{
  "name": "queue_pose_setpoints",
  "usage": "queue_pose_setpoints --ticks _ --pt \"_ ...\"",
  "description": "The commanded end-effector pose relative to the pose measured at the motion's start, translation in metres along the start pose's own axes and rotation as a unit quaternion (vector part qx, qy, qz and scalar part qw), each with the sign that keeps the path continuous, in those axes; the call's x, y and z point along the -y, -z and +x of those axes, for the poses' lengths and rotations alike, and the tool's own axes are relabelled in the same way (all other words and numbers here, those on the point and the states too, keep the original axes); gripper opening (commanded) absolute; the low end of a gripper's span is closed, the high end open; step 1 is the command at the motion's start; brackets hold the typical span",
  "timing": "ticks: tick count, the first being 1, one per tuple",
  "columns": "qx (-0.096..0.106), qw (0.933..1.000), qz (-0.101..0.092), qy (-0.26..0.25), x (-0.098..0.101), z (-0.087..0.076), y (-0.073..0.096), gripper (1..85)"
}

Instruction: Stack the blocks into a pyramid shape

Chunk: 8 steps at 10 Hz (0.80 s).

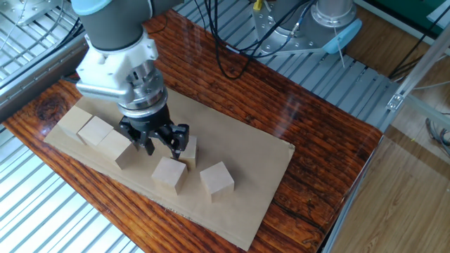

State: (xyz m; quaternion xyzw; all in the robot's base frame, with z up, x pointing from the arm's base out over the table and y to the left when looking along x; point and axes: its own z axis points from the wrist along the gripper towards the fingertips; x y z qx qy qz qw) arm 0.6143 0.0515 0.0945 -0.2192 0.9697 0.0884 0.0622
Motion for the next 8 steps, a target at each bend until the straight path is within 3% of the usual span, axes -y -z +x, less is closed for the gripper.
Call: queue_pose_setpoints --ticks 1,3,4,5,8 --pt "0.003 0.9997 -0.017 0.018 -0.032 -0.011 -0.010 59.3" --pt "-0.016 0.9997 -0.010 0.016 -0.049 -0.004 -0.014 59.3" --pt "-0.035 0.9988 -0.001 0.036 -0.043 0.006 -0.014 59.0" --pt "-0.055 0.9961 0.023 0.064 -0.029 0.016 -0.013 58.3" --pt "-0.063 0.9942 0.044 0.075 -0.015 0.024 -0.010 56.7"
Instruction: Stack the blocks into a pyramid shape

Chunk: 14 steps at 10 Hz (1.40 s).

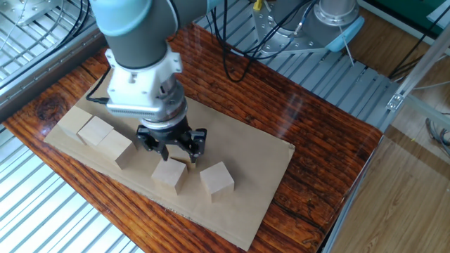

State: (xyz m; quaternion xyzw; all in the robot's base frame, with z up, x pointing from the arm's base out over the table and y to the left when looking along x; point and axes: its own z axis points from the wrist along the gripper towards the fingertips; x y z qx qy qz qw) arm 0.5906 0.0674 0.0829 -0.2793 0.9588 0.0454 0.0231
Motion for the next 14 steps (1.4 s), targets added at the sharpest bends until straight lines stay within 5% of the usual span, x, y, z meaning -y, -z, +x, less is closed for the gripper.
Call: queue_pose_setpoints --ticks 1,3,5,8,11,14 --pt "-0.010 0.9993 0.028 0.022 0.016 0.011 -0.001 56.3" --pt "-0.014 0.9994 0.018 0.026 0.015 0.017 -0.003 56.7" --pt "-0.012 0.9996 -0.009 0.023 0.004 0.024 -0.006 62.3" --pt "-0.015 0.9995 -0.020 0.022 0.000 0.036 -0.012 73.0" --pt "-0.018 0.9991 -0.031 0.022 -0.004 0.044 -0.016 74.7" --pt "-0.018 0.9976 -0.066 -0.011 -0.024 0.042 -0.017 75.3"
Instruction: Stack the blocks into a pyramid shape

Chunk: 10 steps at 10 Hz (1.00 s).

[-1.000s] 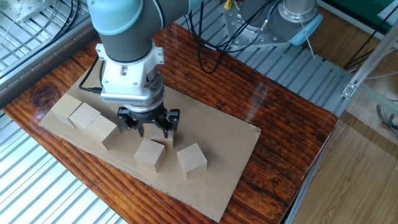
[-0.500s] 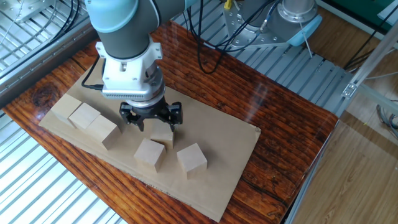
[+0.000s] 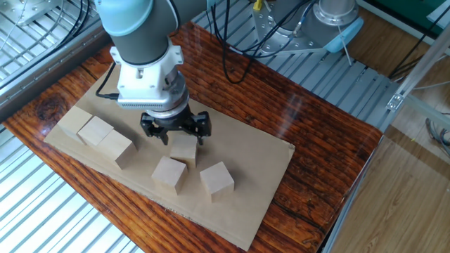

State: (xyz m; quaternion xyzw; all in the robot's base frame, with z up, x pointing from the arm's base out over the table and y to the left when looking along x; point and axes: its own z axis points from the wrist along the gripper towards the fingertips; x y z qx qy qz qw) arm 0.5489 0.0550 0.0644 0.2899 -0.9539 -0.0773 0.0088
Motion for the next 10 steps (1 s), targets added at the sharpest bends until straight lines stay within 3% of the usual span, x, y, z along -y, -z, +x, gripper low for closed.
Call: queue_pose_setpoints --ticks 1,6,8,9,10 --pt "0.006 0.9995 -0.023 -0.022 -0.011 -0.003 -0.004 75.3" --pt "0.022 0.9994 0.004 -0.028 0.006 -0.016 -0.015 73.7" --pt "0.033 0.9990 0.005 -0.031 0.007 -0.021 -0.014 73.3" --pt "0.039 0.9987 0.011 -0.031 0.011 -0.025 -0.014 73.3" --pt "0.040 0.9984 0.029 -0.026 0.020 -0.026 -0.016 73.0"
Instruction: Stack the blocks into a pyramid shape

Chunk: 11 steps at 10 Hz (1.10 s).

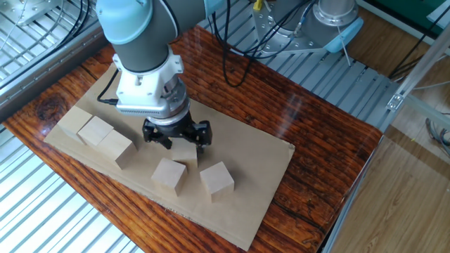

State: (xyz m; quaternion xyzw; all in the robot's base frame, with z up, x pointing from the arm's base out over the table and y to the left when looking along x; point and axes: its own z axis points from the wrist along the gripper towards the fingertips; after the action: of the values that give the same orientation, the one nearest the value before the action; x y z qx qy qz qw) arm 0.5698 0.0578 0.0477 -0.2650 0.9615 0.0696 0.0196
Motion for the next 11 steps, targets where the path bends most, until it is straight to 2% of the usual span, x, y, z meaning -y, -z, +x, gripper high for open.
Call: queue_pose_setpoints --ticks 1,5,6,7,9,11 --pt "0.014 0.9995 0.025 0.007 0.017 -0.009 -0.004 72.7" --pt "0.018 0.9994 0.030 0.008 0.019 -0.013 -0.010 71.3" --pt "0.016 0.9993 0.033 0.003 0.020 -0.013 -0.013 68.0" --pt "0.016 0.9993 0.034 -0.005 0.019 -0.014 -0.014 56.0" --pt "0.020 0.9994 0.014 -0.024 0.007 -0.014 -0.009 43.3" --pt "0.009 0.9992 -0.021 -0.033 -0.003 -0.007 0.017 41.7"
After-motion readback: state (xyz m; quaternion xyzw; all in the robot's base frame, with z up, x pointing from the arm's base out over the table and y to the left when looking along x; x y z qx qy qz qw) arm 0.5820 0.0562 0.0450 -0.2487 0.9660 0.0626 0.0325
